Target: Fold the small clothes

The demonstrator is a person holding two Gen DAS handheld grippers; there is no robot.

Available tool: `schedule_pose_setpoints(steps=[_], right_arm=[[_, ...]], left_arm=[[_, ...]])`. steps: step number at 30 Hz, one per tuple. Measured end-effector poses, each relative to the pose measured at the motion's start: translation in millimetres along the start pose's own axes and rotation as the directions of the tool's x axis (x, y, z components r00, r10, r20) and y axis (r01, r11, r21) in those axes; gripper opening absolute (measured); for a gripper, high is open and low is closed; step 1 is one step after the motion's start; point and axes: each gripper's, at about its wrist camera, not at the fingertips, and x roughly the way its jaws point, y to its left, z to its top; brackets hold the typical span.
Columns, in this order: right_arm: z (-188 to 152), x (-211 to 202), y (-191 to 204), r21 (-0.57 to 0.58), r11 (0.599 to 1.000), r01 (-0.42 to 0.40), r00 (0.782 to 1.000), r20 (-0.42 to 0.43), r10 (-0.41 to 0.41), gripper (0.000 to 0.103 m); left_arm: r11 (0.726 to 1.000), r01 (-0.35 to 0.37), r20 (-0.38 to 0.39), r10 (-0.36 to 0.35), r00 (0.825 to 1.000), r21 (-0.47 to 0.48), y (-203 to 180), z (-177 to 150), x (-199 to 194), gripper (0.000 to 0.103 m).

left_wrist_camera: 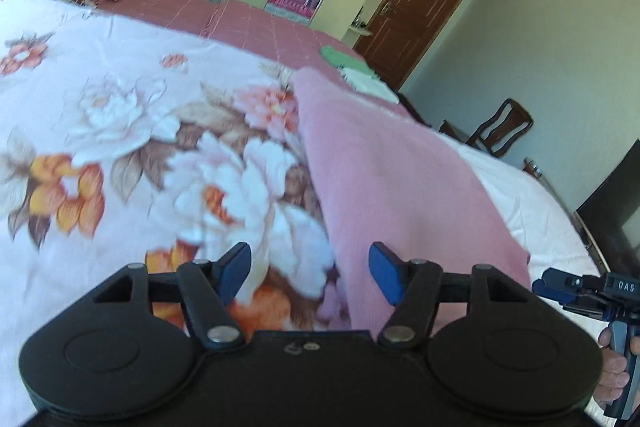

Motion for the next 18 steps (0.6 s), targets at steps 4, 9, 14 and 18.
schedule_pose_setpoints(steps=[4,9,14,18], right_arm=[[-8,18,6,0.009,1.0,-0.003,0.999,-0.039,0.004,0.042],[-7,43,17,-0.061,0.997,0.038,0.998,-0.039,-0.04,0.021],[-2,36,21,-0.136,0.988,0.072,0.997,-0.02,-0.075,0.003],[3,15,17,-0.164,0.983,0.083,0.996,-0.002,-0.084,0.003]], left_arm=[[0.999,-0.029,-0.01,0.029,1.0,0.031,0,-4,4,0.062],[0.998,-0.036,-0.022,0.037,0.999,0.043,0,1,9,0.063],[0.998,0.019,0.007,-0.019,1.0,0.054,-12,7,-4,0.056],[0.992,-0.04,-0.091,0.051,0.995,0.117,-23,-4,17,0.058]])
